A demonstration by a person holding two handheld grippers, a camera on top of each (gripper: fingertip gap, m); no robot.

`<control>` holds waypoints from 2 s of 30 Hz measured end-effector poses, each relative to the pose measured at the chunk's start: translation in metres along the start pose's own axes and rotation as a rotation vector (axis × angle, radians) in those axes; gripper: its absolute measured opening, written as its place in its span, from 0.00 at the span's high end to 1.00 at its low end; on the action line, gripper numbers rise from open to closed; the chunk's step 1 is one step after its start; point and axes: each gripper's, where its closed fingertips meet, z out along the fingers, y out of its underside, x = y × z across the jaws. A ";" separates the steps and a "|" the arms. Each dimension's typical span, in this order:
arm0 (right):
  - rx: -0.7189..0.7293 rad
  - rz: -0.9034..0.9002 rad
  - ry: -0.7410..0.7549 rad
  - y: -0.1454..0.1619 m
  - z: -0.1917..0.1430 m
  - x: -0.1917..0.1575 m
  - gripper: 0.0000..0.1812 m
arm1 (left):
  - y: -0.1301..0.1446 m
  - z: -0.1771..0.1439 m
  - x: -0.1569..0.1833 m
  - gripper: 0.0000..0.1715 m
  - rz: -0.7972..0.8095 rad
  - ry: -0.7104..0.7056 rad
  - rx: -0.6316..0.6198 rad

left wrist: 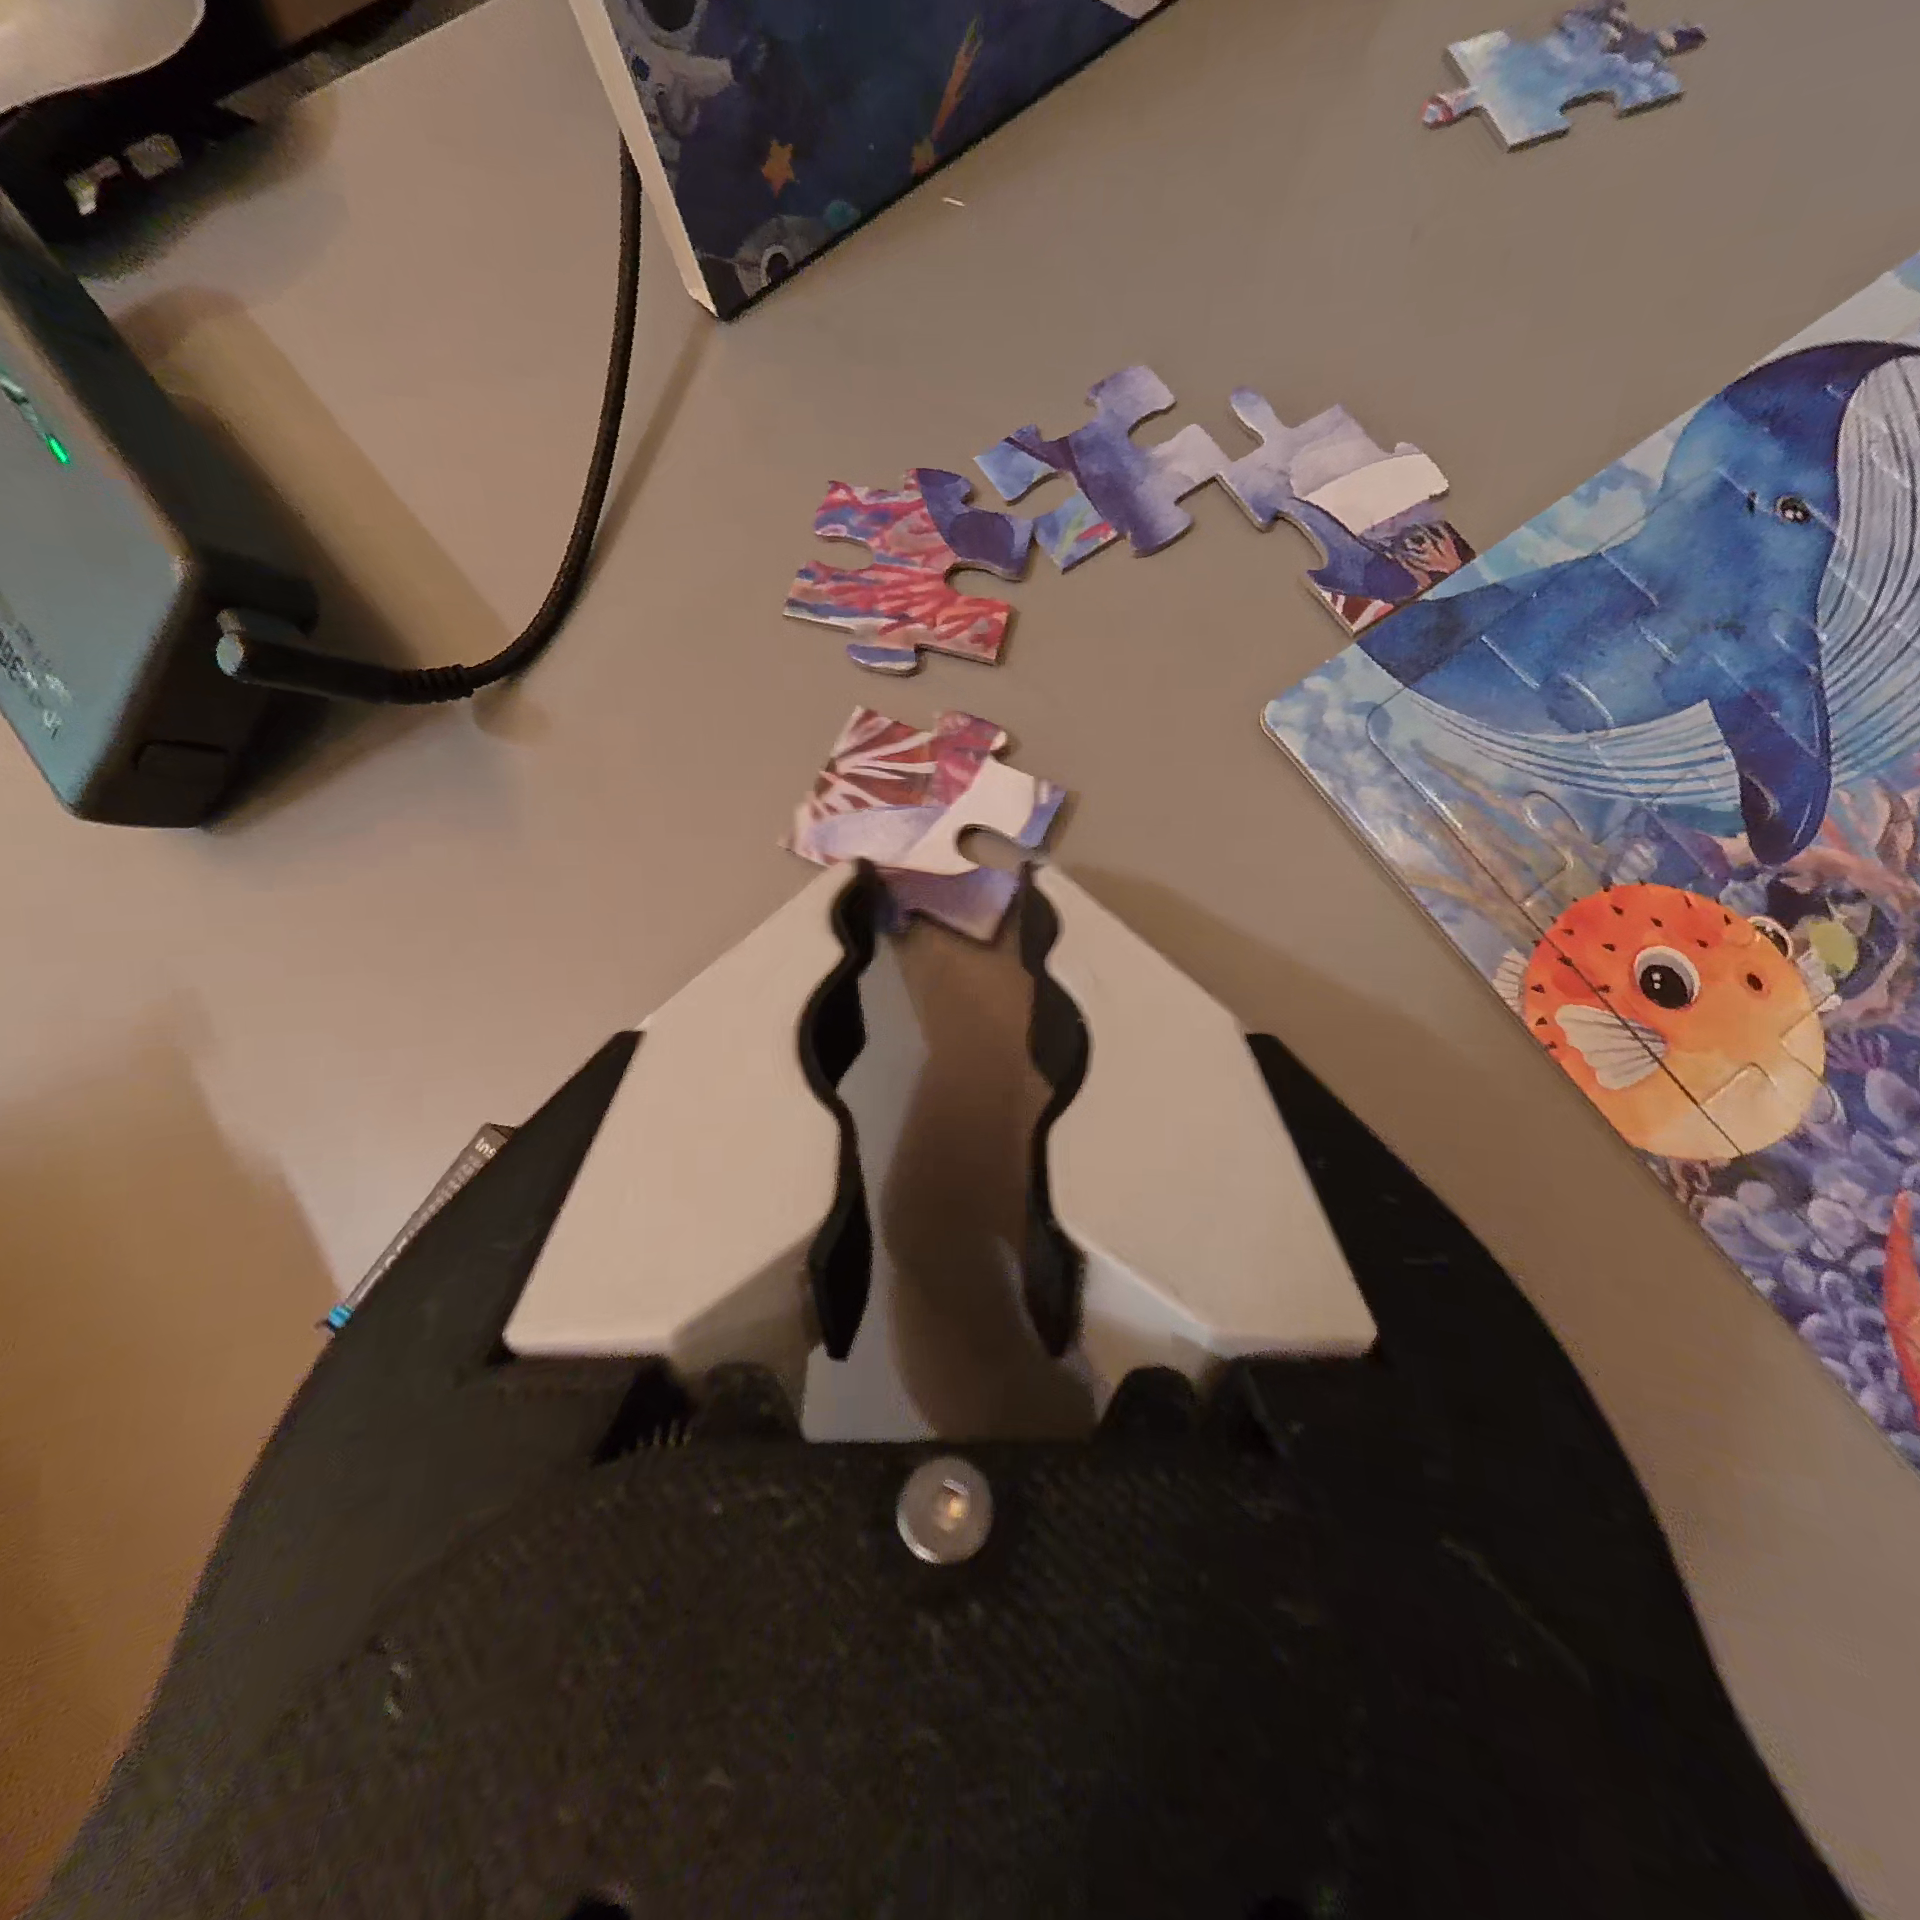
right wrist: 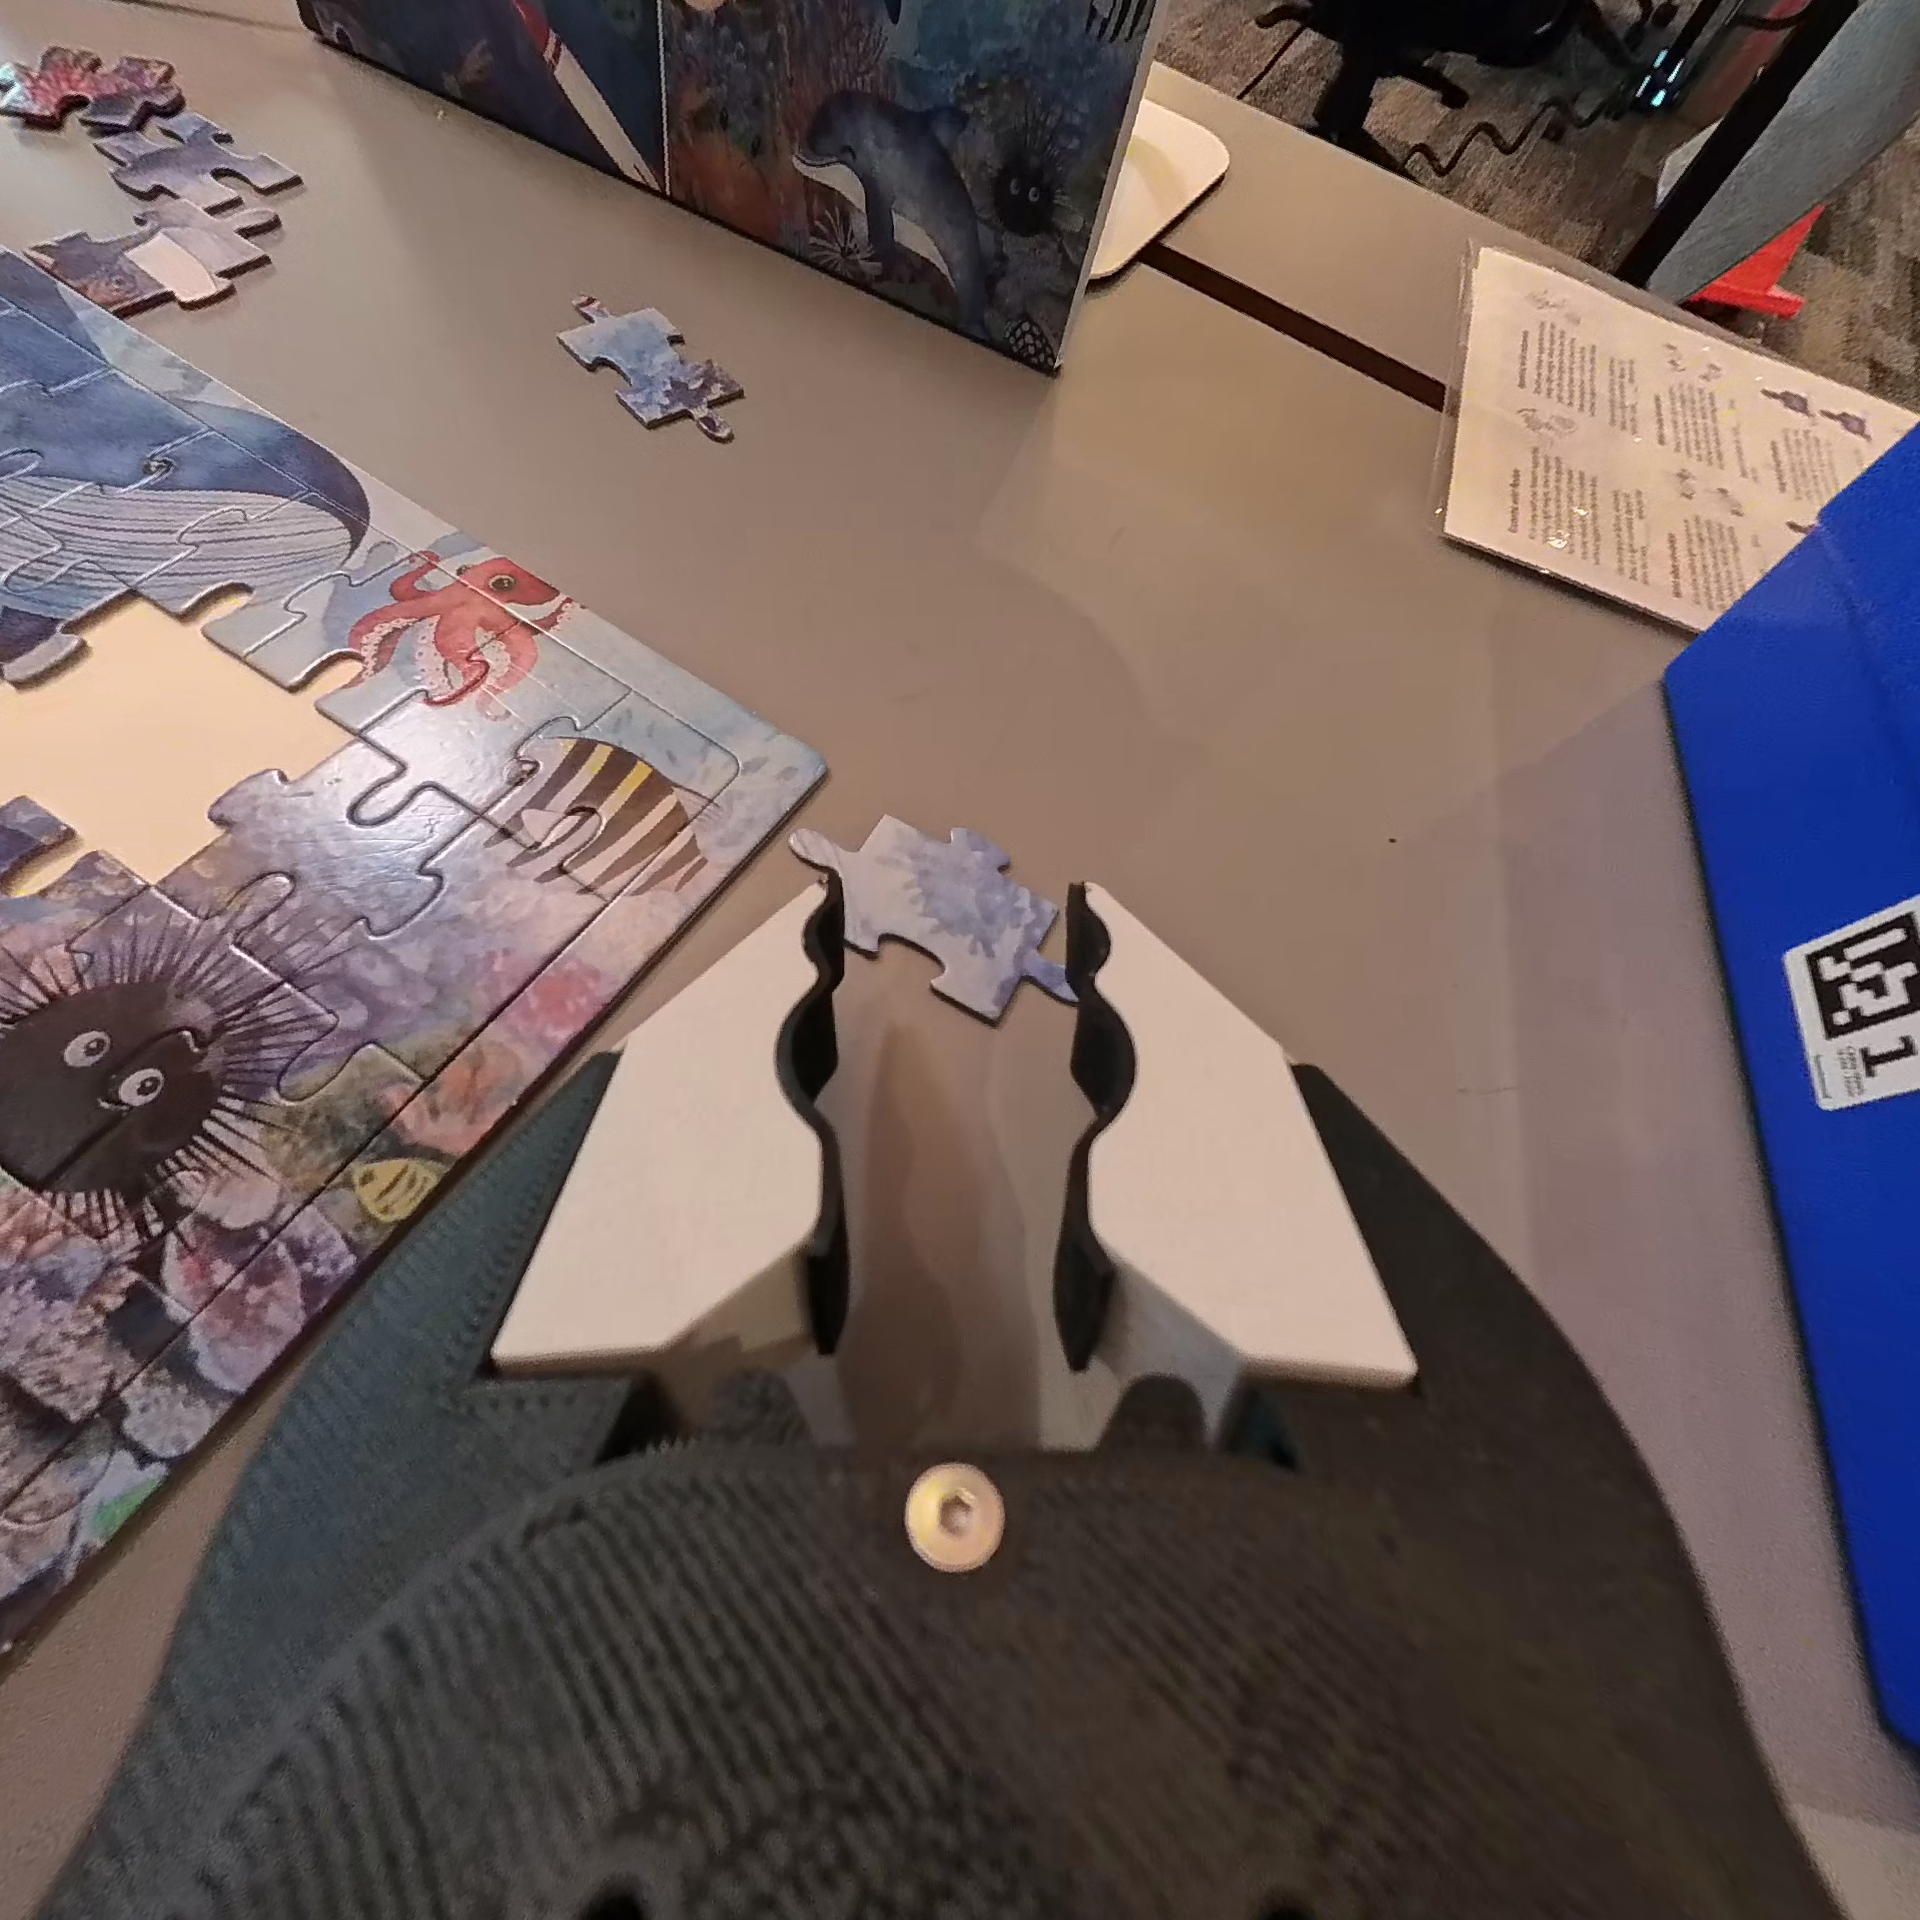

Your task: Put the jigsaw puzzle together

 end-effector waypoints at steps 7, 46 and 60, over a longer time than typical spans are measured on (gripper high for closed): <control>-0.001 0.000 -0.001 0.000 0.000 0.000 0.77 | 0.000 -0.002 0.002 0.87 0.027 0.008 0.010; 0.011 0.000 -0.011 -0.001 -0.001 -0.002 0.77 | -0.046 0.038 0.003 0.74 0.082 0.057 0.021; -0.010 -0.029 0.005 0.002 0.001 -0.003 0.77 | -0.039 -0.007 0.150 0.74 0.483 0.456 0.116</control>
